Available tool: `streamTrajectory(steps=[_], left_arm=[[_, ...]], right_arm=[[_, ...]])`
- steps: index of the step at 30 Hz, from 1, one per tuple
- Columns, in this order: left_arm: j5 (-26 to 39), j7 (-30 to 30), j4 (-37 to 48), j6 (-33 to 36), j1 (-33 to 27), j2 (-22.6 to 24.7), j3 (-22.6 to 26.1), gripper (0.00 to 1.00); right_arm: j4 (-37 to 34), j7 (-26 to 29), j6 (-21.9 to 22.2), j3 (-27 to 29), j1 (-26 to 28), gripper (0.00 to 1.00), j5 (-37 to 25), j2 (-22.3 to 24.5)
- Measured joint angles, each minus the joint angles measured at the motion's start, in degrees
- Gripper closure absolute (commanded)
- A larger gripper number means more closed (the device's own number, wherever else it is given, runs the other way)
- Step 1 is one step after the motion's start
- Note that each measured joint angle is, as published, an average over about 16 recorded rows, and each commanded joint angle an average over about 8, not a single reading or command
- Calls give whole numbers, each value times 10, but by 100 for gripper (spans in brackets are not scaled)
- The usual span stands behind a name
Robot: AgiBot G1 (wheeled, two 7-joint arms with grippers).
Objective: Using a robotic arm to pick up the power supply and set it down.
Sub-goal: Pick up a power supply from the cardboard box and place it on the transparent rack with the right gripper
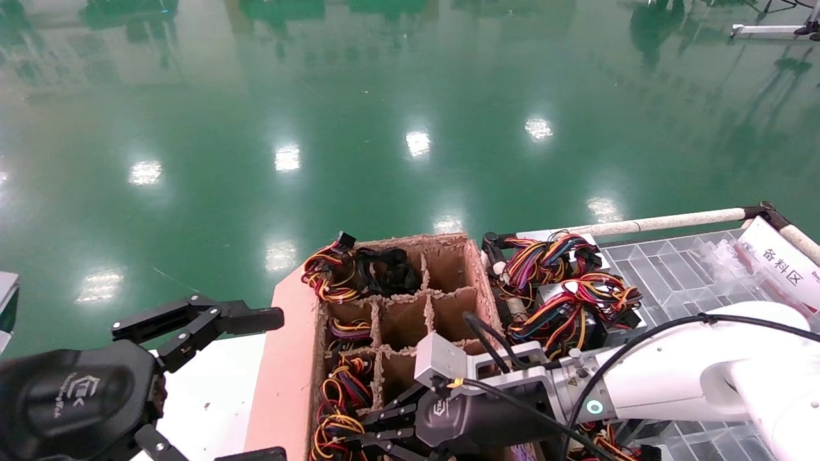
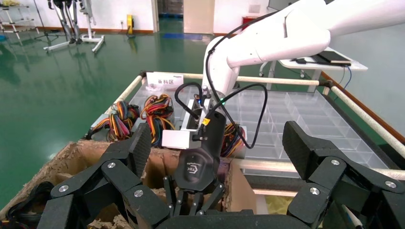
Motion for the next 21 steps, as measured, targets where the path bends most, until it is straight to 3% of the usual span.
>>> streamTrajectory(steps=[8, 21], left_arm=[[0, 0, 0, 0, 0, 0, 0, 0], [0, 0, 0, 0, 0, 0, 0, 0]], right_arm=[[50, 23, -9, 20, -16, 100, 54, 30], [204, 70, -8, 66, -53, 100, 217, 121]])
